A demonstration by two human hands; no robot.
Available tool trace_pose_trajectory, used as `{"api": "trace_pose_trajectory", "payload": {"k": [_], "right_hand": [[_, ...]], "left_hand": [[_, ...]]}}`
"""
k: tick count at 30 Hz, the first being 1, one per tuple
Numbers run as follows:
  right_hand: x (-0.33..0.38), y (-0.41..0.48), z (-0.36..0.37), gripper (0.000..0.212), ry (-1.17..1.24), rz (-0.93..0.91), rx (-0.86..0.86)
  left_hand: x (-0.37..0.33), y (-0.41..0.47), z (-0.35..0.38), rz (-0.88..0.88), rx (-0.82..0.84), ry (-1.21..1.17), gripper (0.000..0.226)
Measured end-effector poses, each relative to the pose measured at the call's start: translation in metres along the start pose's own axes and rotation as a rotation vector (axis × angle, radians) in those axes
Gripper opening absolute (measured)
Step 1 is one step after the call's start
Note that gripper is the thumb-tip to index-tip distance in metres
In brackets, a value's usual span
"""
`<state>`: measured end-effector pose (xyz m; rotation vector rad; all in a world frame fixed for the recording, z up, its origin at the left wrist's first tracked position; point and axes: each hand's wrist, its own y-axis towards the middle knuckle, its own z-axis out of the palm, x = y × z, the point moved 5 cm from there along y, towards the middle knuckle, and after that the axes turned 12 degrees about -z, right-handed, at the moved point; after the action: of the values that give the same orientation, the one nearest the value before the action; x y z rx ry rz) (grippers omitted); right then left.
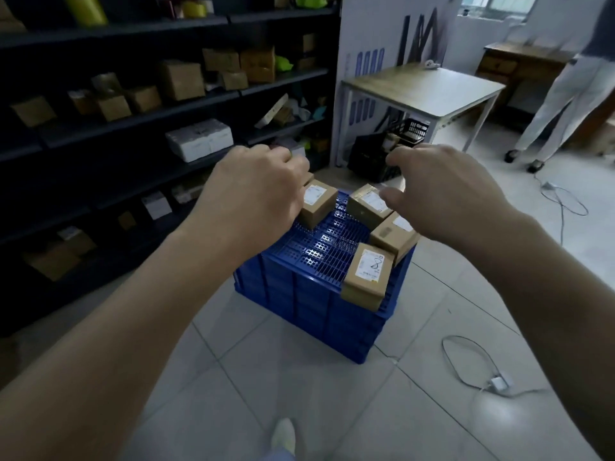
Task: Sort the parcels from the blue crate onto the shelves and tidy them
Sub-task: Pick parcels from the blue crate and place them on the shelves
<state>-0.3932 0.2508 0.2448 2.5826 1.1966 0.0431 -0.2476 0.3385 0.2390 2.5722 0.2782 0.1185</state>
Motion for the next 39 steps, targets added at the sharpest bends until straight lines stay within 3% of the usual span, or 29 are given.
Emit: {"api": "trace_pose_trajectory", "payload": {"k": [12,27,39], "right_hand": [[-0.051,0.127,0.059,0.029,0.016,0.113,0.024],[-0.135,0.245,0.152,0.029,0.106,0.048,0.090],[-0.220,0.190,0.261,0.031,0.165,0.390,0.289]], "left_hand": [[0.047,0.124,0.096,0.103,0.060,-0.021,0.028],[0.057,0.234,0.197,-0.024,0.141,-0.042,0.032],[-0.023,0.247,0.313,0.189,0.318,-0.197,0.024]]}}
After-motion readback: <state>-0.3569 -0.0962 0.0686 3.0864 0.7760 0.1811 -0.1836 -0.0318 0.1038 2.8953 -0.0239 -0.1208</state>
